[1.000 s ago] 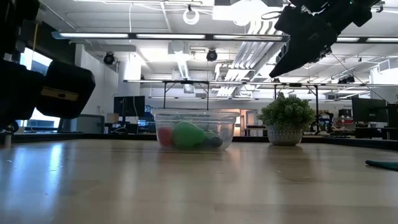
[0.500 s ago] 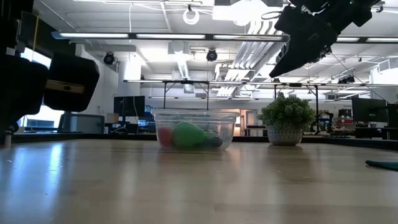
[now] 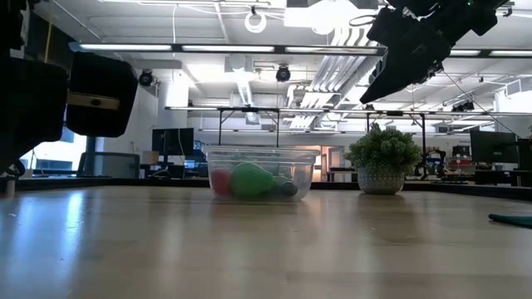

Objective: Pick and placing Produce into tupperware
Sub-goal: Put the pink peach into the transparent bin

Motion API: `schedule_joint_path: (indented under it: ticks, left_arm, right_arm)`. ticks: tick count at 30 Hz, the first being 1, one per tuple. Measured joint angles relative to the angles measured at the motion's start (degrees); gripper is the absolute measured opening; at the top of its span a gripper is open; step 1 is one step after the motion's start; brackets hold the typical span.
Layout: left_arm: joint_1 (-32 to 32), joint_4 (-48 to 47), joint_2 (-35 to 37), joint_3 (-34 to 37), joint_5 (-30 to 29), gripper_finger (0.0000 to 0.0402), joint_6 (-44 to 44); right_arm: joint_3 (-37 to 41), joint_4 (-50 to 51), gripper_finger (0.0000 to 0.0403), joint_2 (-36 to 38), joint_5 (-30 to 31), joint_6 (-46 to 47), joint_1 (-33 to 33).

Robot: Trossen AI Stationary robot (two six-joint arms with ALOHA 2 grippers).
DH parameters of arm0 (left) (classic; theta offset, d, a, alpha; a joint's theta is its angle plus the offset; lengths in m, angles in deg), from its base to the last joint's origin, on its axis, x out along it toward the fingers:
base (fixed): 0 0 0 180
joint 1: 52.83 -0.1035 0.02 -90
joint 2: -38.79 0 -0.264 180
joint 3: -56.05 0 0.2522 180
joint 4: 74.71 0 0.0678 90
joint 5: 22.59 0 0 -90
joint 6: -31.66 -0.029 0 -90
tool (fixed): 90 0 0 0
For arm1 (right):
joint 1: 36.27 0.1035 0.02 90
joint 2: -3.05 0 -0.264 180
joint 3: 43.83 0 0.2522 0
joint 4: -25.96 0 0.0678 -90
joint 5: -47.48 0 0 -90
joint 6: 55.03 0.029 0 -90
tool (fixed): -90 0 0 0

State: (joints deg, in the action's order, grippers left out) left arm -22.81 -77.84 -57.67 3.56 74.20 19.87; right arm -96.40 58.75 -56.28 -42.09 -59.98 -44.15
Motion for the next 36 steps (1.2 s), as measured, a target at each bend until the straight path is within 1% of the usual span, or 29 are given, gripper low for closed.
schedule_joint_path:
  ticks: [7, 16, 23, 28, 36]
  left_arm:
    - [0.0, 1.5, -3.7, 0.0, 0.7, 0.0152, 1.5]
    - [0.0, 3.3, -3.9, 0.0, 1.4, 0.0152, 1.7]
    - [0.0, 3.0, -3.9, 0.0, 0.6, 0.0152, 0.2]
    - [0.0, 3.0, -3.9, 0.0, -1.8, 0.0152, 0.1]
    - [0.0, 3.0, -3.9, 0.0, -2.5, 0.0152, 0.2]
  right_arm:
    - [0.0, 0.0, 0.0002, 0.0, 0.0, 0.0, 0.0]
    - [0.0, 0.0, 0.0002, 0.0, 0.0, 0.0, 0.0]
    - [0.0, 0.0, 0.0002, 0.0, 0.0, 0.0, 0.0]
    - [0.0, 0.0, 0.0002, 0.0, 0.0, 0.0, 0.0]
    - [0.0, 0.0, 0.0002, 0.0, 0.0, 0.0, 0.0]
